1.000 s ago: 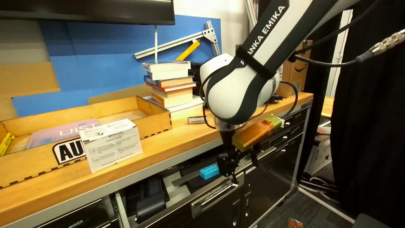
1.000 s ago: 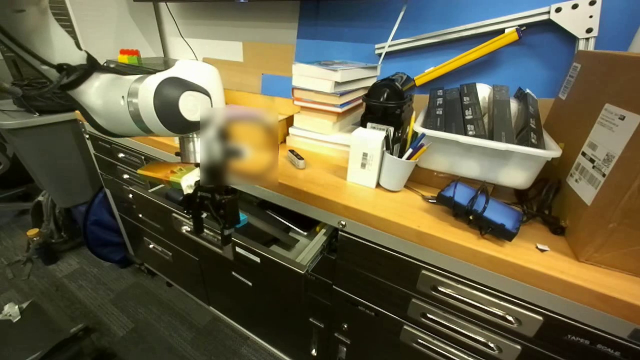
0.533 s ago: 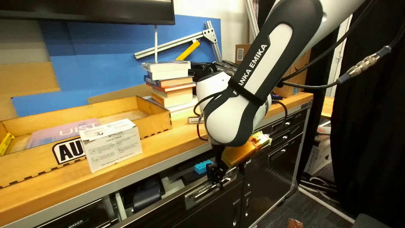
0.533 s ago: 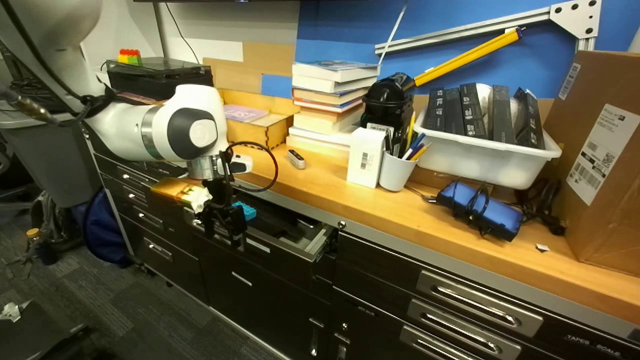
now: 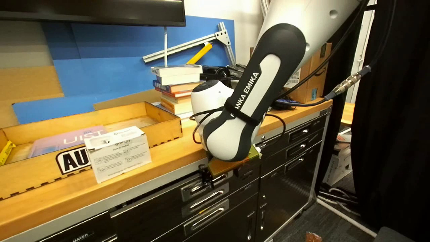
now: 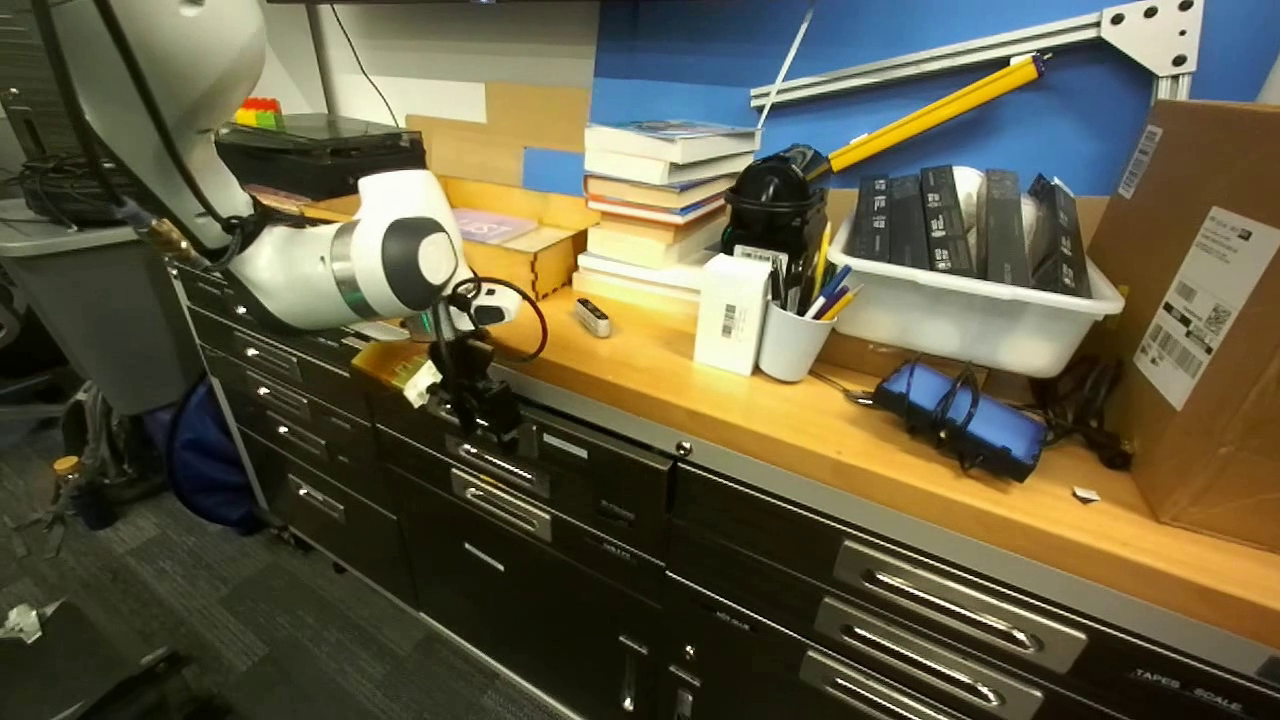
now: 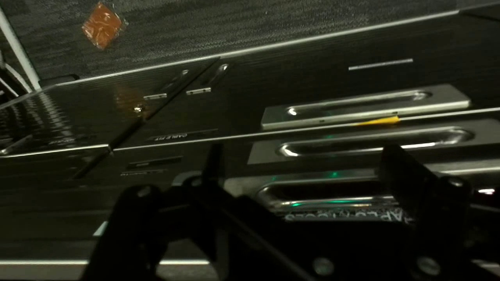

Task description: Put the blue block inside the open drawer then close the drawer

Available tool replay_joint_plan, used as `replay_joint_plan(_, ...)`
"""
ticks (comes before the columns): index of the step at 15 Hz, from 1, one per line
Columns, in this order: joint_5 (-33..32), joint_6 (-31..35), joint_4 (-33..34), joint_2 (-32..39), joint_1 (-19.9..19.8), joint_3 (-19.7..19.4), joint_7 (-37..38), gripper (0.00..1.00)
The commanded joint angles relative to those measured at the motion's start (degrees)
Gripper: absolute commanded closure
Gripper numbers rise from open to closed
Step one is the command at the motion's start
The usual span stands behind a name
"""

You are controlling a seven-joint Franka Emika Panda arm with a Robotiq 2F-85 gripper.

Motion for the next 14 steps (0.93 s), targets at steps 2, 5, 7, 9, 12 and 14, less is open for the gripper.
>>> replay_joint_plan(2, -4.12, 2.29, 6.73, 4.62, 4.88, -4.47, 9.42, 0.00)
replay_joint_plan(5, -5.09, 1.44, 5.10, 2.66, 5.70, -4.97, 10.02, 0.00)
replay_joint_plan(7, -4.26, -0.28, 2.85, -0.04, 4.89, -4.00, 7.05, 0.00)
replay_joint_plan(9, 0.82, -4.72, 0.89, -3.16, 1.76, -0.59, -1.32, 0.00)
replay_joint_plan(12, 9.58, -10.16, -2.30, -9.18, -3.02, 4.45, -15.37, 0.00)
replay_joint_plan(14, 13.49, -13.51, -3.79, -13.85, -4.49, 5.68, -24.05, 0.00)
